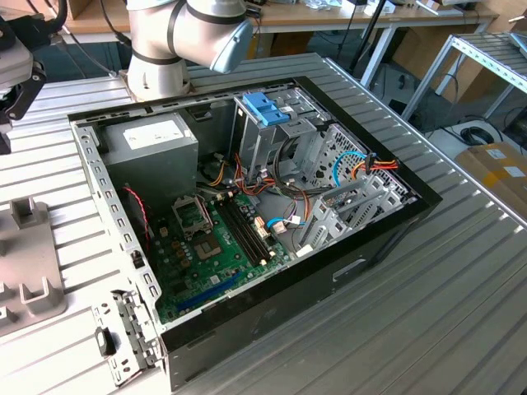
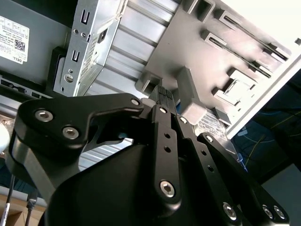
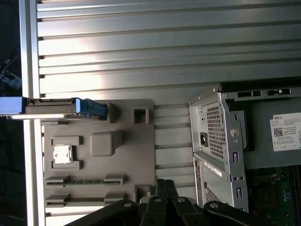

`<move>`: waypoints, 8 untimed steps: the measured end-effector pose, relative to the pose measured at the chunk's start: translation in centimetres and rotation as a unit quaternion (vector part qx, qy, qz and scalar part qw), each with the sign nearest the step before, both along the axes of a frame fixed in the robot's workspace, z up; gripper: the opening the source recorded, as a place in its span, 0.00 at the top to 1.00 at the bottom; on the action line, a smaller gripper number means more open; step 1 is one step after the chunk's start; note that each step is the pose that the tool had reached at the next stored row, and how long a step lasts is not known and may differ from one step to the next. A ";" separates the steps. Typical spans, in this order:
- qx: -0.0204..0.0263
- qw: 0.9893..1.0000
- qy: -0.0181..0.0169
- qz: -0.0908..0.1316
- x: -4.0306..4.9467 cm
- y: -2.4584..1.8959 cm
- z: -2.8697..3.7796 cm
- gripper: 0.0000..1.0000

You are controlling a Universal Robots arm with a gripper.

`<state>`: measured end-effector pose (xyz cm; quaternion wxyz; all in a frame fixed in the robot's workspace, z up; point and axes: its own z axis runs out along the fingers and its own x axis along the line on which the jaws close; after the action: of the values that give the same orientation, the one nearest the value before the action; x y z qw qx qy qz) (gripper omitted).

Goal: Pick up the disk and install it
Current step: 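Reach for the disk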

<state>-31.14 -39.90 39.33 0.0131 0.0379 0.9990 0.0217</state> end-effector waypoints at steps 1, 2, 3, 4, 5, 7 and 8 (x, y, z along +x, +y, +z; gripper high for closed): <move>0.000 1.000 0.000 0.000 -0.08 0.00 0.00 0.90; 0.000 1.000 0.000 0.000 -0.13 0.00 0.00 0.90; 0.000 1.000 0.000 0.000 -0.20 0.00 0.00 0.90; 0.000 1.000 0.000 0.000 -0.29 0.00 0.00 0.90; 0.000 1.000 0.000 0.000 -0.34 0.00 0.00 0.90; 0.000 1.000 0.000 0.000 -0.43 0.00 0.00 0.90; 0.000 1.000 0.000 0.000 -0.48 0.00 0.00 0.90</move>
<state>-31.62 -39.89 39.33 0.0131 0.0379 0.9990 0.0217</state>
